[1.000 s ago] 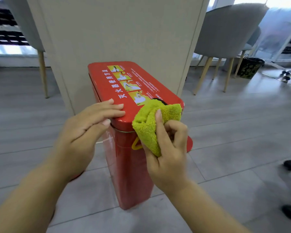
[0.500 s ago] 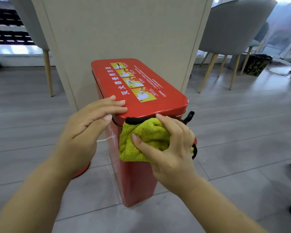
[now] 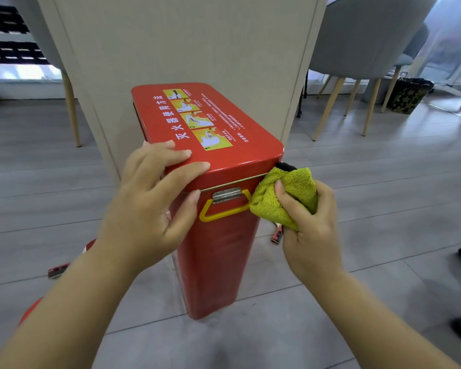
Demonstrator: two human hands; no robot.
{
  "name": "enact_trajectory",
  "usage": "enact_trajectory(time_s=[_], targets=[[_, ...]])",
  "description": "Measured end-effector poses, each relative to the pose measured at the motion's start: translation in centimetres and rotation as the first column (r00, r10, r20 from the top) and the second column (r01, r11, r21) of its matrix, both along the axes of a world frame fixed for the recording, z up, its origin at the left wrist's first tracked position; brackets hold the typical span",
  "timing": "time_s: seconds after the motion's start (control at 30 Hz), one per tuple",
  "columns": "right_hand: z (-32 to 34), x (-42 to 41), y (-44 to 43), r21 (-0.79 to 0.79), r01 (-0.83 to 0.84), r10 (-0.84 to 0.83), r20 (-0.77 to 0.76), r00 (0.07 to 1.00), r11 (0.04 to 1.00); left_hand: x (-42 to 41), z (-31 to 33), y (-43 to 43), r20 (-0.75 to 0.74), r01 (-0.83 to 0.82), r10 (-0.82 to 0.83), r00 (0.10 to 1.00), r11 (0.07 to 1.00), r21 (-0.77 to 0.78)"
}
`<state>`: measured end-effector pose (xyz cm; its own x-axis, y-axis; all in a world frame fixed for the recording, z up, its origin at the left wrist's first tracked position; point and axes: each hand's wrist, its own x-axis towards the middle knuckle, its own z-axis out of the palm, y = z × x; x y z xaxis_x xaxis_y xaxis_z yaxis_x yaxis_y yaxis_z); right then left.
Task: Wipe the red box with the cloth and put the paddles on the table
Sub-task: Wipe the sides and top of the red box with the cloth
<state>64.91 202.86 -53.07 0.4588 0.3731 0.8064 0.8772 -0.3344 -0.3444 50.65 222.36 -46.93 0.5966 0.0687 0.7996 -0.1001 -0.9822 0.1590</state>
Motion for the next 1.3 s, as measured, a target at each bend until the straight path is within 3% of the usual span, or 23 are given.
enact_trajectory(time_s=[0.23,0.43,0.67,0.9,1.13,1.3], targets=[[-1.4,-0.3,-2.0,-0.023,0.024,-0.029,-0.265,0.964,0.999,0.5,-1.6,-0.5,-0.095,-0.102,0.122,0.988,0.977,0.190],[-1.4,-0.7,-3.5,-0.070,0.014,-0.033,-0.283,0.959,0.997,0.5,-1.1,-0.9,-0.029,-0.106,0.113,0.993,0.978,0.182],[-1.4,-0.8,-3.9,-0.073,0.000,-0.021,-0.282,0.959,0.997,0.7,-1.5,-0.8,-0.063,-0.158,0.176,0.982,0.963,0.218],[-1.4,-0.8,-3.7,-0.076,-0.015,-0.007,-0.287,0.958,0.997,0.2,-1.2,-0.7,-0.036,-0.095,0.108,0.993,0.963,0.253],[-1.4,-1.2,-2.2,0.056,-0.018,0.035,-0.315,0.948,0.998,0.9,-0.3,-1.3,0.097,-0.103,0.103,0.990,0.995,-0.004],[-1.3,-2.1,1.6,0.186,0.024,0.058,-0.424,0.904,0.982,0.6,0.6,-1.5,0.064,-0.039,0.051,0.997,0.984,-0.176]])
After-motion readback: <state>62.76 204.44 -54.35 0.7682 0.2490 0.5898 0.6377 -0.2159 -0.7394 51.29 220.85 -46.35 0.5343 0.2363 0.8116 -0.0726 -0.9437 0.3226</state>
